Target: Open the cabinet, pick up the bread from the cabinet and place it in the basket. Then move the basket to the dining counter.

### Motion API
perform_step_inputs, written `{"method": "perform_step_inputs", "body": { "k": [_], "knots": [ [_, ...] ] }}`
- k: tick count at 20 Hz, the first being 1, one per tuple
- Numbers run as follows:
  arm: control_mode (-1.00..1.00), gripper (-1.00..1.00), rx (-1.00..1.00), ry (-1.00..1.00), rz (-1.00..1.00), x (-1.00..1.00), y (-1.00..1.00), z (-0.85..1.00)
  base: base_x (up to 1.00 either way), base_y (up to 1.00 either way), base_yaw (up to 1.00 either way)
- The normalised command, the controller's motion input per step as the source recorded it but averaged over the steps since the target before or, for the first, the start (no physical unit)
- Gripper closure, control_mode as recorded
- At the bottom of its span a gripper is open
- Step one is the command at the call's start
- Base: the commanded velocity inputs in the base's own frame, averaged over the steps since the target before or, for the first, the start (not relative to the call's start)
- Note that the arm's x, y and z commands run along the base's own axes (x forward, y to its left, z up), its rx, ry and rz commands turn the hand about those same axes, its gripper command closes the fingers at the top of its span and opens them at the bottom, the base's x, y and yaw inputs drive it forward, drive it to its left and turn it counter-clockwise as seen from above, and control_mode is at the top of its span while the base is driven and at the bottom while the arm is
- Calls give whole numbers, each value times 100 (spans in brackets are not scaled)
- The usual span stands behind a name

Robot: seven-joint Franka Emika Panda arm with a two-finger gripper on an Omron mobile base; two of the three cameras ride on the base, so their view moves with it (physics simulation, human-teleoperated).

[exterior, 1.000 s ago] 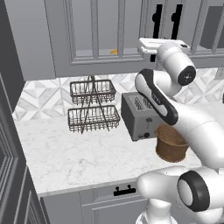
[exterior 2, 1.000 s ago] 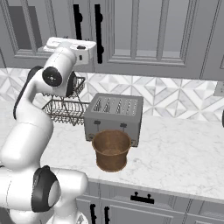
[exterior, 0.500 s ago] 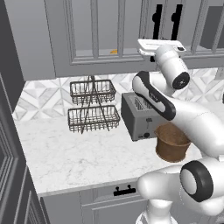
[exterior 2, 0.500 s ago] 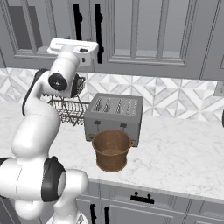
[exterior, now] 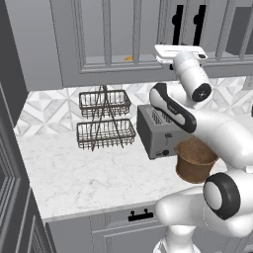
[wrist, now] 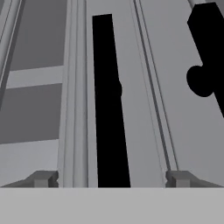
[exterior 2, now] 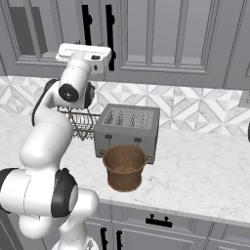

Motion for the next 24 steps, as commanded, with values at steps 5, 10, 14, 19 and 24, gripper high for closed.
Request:
{"method": "perform_step_inputs", "body": {
  "k": [5,10,14,19,24],
  "knots": [
    [-100,100,0,0,0,0,0,0,0,0,0],
    [-100,100,0,0,0,0,0,0,0,0,0],
    [-100,100,0,7,0,0,1,0,0,0,0],
    [-100,100,-2,12,-1,-13,16,0,0,0,0],
    [-100,100,-4,14,-4,-57,19,7,0,0,0]
  ]
}}
